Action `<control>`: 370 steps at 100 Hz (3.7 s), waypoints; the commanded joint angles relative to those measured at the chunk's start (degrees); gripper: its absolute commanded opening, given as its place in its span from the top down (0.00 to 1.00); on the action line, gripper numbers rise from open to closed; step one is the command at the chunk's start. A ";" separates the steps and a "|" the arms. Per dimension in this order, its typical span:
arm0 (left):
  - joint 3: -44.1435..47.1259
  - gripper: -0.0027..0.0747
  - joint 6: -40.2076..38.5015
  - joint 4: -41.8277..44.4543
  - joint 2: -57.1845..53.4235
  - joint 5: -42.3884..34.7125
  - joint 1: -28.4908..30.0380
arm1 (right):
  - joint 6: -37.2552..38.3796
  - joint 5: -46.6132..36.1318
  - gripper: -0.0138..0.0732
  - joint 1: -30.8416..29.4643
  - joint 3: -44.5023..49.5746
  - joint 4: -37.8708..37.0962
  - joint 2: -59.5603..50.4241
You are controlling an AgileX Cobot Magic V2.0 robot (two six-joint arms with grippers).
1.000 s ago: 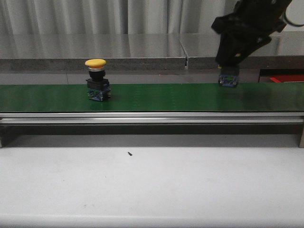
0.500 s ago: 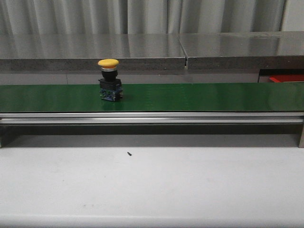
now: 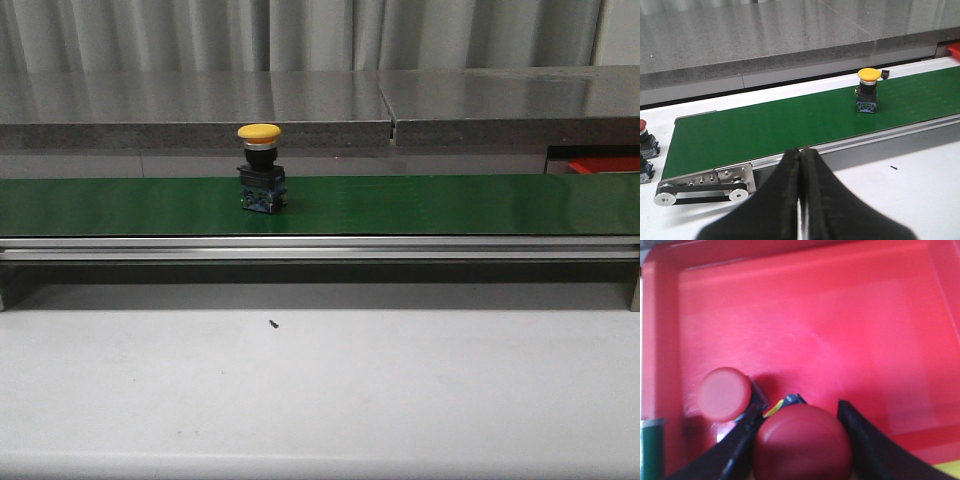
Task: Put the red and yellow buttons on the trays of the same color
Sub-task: 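Lower the red button into the red tray and open the right gripper, then move the right gripper to the yellow button on the belt and grasp it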
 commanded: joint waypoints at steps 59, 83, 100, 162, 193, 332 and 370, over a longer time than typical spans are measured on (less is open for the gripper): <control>-1.55 0.99 -0.14 -1.53 0.66 -4.32 -0.55 | 0.01 -6.44 0.66 -0.24 -4.28 0.97 5.55; -1.55 0.99 -0.14 -1.53 0.66 -4.32 -0.55 | 0.01 -5.05 0.49 -0.24 -4.58 1.03 6.58; -1.55 0.99 -0.14 -1.53 0.66 -4.32 -0.55 | 0.01 -3.03 0.18 -0.24 -6.69 1.03 5.97; -1.55 0.99 -0.14 -1.53 0.66 -4.32 -0.55 | -2.21 13.08 0.13 2.55 -9.67 0.98 -9.19; -1.55 0.99 -0.14 -1.53 0.66 -4.32 -0.55 | -4.50 11.56 0.13 12.93 9.47 0.98 -24.09; -1.55 0.99 -0.14 -1.53 0.66 -4.32 -0.55 | -5.91 7.66 0.37 40.55 5.52 -0.10 -8.90; -1.55 0.99 -0.14 -1.53 0.66 -4.32 -0.55 | -0.75 13.52 0.66 38.07 5.52 -9.72 -14.52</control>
